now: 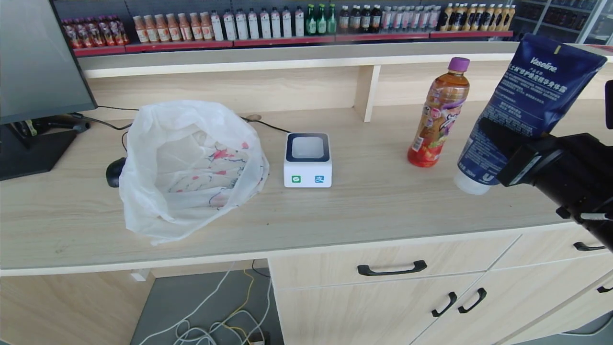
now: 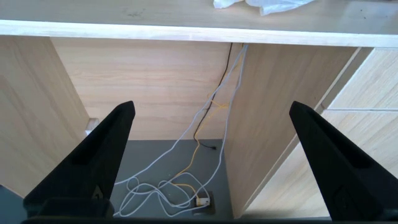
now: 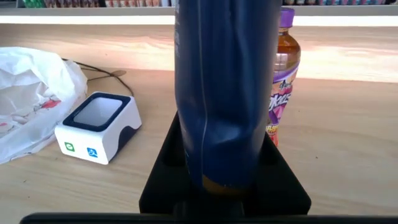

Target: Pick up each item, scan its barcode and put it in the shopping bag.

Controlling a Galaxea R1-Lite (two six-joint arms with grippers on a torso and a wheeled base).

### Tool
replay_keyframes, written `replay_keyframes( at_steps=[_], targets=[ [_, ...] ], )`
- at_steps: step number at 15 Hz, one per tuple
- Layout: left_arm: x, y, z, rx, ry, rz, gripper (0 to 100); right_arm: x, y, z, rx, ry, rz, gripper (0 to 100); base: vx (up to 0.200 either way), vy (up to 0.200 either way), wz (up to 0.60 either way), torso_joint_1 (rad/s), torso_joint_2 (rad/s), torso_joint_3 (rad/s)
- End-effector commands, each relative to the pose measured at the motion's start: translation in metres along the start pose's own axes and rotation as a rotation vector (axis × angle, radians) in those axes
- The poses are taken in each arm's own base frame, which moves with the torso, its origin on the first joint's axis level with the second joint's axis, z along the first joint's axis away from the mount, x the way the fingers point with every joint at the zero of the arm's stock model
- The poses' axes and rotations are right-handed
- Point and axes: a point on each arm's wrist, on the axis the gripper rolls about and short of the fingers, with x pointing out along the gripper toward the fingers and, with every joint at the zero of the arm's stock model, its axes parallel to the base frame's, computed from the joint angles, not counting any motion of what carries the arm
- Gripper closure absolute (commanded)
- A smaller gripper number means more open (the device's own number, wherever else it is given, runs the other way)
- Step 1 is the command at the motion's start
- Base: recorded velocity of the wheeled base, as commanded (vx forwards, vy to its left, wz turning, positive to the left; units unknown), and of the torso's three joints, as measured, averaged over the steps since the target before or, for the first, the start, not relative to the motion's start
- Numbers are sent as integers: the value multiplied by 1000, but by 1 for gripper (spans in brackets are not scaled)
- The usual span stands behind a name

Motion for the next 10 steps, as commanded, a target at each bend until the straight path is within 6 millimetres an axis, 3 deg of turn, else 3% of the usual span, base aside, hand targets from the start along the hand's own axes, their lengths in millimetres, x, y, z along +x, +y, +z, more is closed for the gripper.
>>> replay_keyframes(
  at_steps=[1,7,10],
  targets=[
    [0,0,0,0,-1,2,0,3,-1,-1,3,-1,-4,100,0,200,0,7,-2,2],
    [0,0,0,0,-1,0,0,4,0,0,2,-5,-4,100,0,200,0,2,2,2],
    [0,0,0,1,-2,0,0,3,0,-2,-3,2,-5,100,0,0,0,0,0,0]
  ],
)
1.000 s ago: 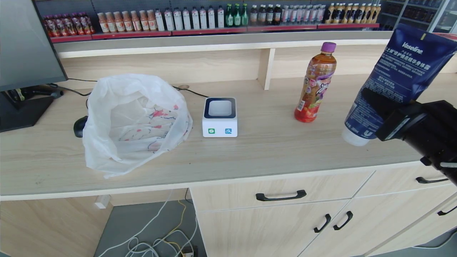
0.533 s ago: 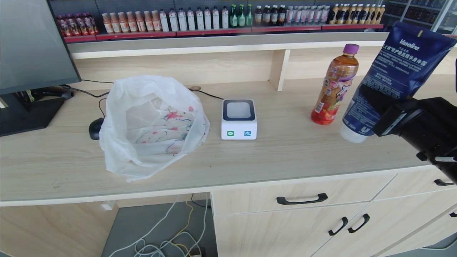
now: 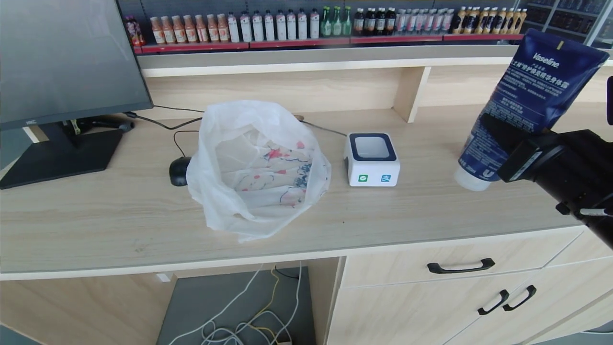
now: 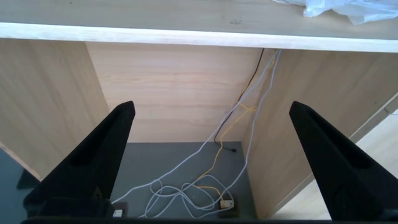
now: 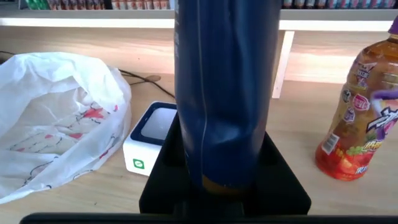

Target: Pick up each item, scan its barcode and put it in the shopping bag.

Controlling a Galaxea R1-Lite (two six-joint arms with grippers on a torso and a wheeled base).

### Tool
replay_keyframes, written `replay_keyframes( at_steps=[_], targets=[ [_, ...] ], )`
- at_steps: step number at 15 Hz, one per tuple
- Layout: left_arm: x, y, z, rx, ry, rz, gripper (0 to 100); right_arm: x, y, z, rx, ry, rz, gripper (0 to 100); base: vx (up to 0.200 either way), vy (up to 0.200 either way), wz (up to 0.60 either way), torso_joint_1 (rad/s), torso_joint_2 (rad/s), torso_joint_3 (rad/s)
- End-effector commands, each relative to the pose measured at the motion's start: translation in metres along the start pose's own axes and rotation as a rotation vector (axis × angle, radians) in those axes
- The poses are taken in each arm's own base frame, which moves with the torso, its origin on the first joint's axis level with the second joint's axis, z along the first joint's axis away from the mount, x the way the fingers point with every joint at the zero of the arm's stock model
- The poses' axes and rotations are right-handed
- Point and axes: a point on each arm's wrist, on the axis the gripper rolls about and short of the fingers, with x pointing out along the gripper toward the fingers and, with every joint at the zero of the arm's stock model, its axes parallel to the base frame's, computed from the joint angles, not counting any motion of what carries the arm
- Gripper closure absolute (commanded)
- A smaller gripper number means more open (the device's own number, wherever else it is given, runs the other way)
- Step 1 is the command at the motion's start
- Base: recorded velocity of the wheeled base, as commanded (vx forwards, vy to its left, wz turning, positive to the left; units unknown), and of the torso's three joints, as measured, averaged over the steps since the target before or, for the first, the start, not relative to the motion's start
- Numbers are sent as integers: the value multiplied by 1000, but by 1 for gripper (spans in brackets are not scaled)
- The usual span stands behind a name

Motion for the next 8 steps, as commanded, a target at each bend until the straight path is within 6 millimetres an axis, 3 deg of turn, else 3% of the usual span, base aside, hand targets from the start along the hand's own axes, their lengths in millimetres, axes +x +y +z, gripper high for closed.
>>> replay_keyframes(
  at_steps=[1,5,8],
  targets=[
    [0,0,0,0,0,0,0,-2,1,-7,-24,28,7,100,0,0,0,0,0,0],
    [0,0,0,0,0,0,0,8,4,-15,-69,56,34,100,0,0,0,0,0,0],
    [0,0,0,0,0,0,0,28,2,-21,-122,55,44,100,0,0,0,0,0,0]
  ],
)
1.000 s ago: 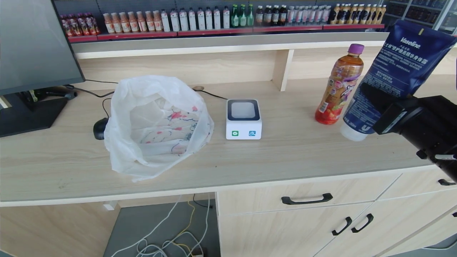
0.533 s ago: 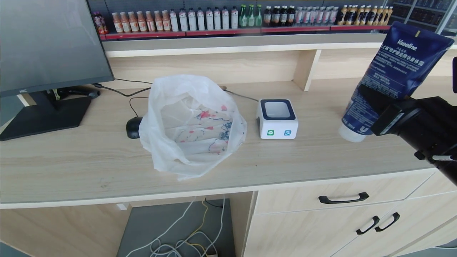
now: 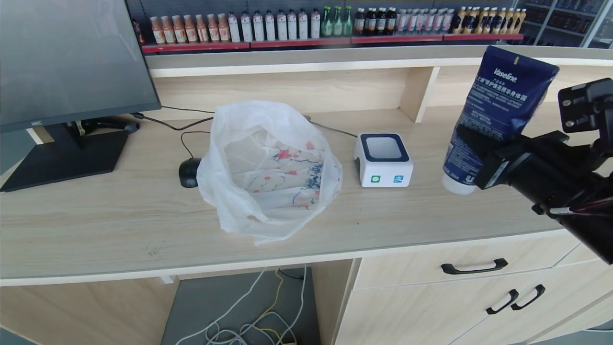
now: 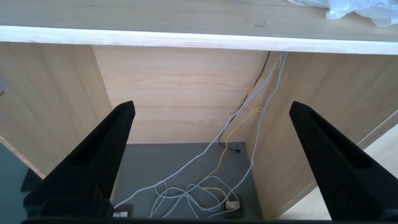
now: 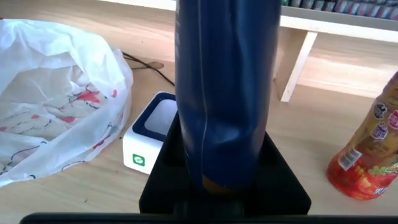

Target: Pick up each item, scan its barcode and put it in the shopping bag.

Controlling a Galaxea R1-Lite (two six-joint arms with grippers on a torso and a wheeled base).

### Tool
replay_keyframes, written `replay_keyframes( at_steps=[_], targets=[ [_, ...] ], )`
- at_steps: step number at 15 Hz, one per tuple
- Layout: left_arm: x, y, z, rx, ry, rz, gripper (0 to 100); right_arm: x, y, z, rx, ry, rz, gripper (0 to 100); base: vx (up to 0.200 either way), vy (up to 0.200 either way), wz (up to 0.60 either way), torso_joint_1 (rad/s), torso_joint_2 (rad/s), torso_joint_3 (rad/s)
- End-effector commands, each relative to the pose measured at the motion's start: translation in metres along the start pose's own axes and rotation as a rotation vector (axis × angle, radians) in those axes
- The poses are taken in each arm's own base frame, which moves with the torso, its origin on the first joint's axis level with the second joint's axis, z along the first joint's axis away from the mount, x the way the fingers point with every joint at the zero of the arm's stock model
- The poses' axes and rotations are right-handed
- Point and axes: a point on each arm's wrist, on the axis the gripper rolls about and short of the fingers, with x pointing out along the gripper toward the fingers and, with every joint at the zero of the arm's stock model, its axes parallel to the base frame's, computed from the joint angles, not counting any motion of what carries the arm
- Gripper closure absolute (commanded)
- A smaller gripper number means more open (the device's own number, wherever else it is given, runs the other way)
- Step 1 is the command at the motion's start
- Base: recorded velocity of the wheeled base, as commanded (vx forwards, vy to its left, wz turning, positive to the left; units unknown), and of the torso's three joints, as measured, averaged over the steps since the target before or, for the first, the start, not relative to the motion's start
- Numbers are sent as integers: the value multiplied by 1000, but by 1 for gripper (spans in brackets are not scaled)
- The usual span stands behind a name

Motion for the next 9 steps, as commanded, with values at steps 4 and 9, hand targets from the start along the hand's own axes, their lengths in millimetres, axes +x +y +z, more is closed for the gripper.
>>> replay_keyframes(
  at_steps=[4,9],
  targets=[
    [0,0,0,0,0,0,0,54,0,3,-187,-59,-28,100,0,0,0,0,0,0],
    [0,0,0,0,0,0,0,92,4,17,-437,-157,-49,100,0,0,0,0,0,0]
  ],
)
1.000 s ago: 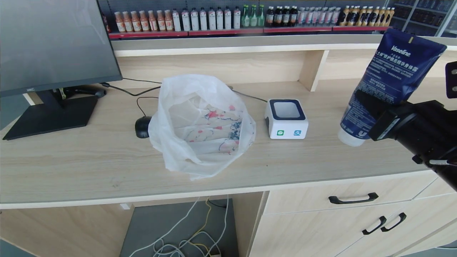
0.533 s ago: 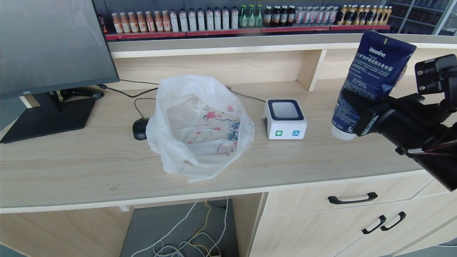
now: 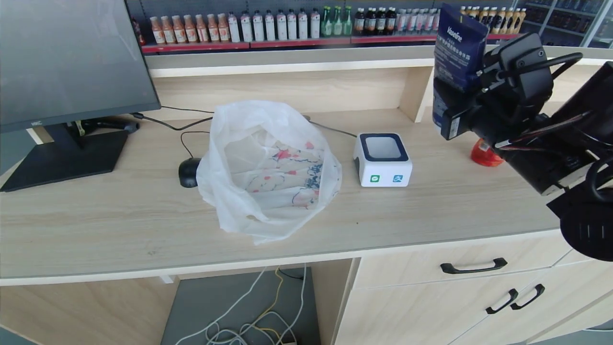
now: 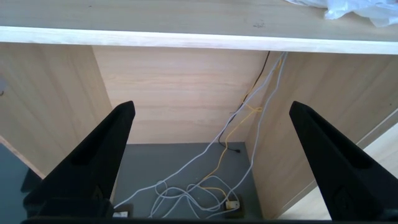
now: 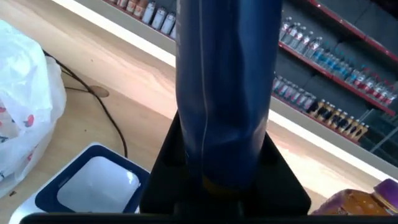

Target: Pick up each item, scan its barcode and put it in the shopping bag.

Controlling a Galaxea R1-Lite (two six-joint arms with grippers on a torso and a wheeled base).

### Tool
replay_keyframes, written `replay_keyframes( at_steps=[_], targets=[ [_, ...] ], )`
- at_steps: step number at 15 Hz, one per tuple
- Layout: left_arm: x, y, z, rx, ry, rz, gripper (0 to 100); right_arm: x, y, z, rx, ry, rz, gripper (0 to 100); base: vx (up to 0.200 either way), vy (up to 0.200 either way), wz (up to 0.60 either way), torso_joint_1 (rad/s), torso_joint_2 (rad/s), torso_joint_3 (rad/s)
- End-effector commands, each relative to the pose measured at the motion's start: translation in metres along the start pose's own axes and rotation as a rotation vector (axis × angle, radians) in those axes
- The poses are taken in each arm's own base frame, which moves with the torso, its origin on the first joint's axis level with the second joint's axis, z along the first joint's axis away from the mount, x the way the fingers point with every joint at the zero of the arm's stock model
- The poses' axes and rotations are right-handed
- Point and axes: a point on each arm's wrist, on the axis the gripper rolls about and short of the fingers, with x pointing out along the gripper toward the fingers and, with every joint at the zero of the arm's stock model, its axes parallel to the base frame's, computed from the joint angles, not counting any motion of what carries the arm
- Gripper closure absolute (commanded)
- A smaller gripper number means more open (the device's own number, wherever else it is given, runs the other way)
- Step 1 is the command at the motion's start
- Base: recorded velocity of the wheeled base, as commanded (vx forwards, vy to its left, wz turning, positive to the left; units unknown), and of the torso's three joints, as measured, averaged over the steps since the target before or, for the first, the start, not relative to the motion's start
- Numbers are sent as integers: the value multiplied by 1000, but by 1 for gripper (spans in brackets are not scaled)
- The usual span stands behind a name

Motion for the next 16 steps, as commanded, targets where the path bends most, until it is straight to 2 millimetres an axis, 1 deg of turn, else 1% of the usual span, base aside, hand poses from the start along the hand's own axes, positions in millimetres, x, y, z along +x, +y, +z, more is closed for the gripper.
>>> replay_keyframes(
  at_steps=[1,3,4,5,7,9,10,14,16],
  targets=[
    [0,0,0,-1,0,0,0,22,11,0,-59,-50,21,100,0,0,0,0,0,0],
    [0,0,0,-1,0,0,0,29,12,4,-116,-90,33,100,0,0,0,0,0,0],
    [0,0,0,-1,0,0,0,36,15,1,-168,-121,60,100,0,0,0,0,0,0],
    [0,0,0,-1,1,0,0,36,15,2,-171,-125,60,100,0,0,0,0,0,0],
    [0,0,0,-1,0,0,0,49,18,3,-299,-233,119,100,0,0,0,0,0,0],
    [0,0,0,-1,0,0,0,51,21,-2,-368,-278,166,100,0,0,0,0,0,0],
    [0,0,0,-1,0,0,0,53,24,-9,-416,-302,202,100,0,0,0,0,0,0],
    [0,0,0,-1,0,0,0,55,27,-25,-545,-384,290,100,0,0,0,0,0,0],
    [0,0,0,-1,0,0,0,55,26,-27,-577,-425,319,100,0,0,0,0,0,0]
  ],
)
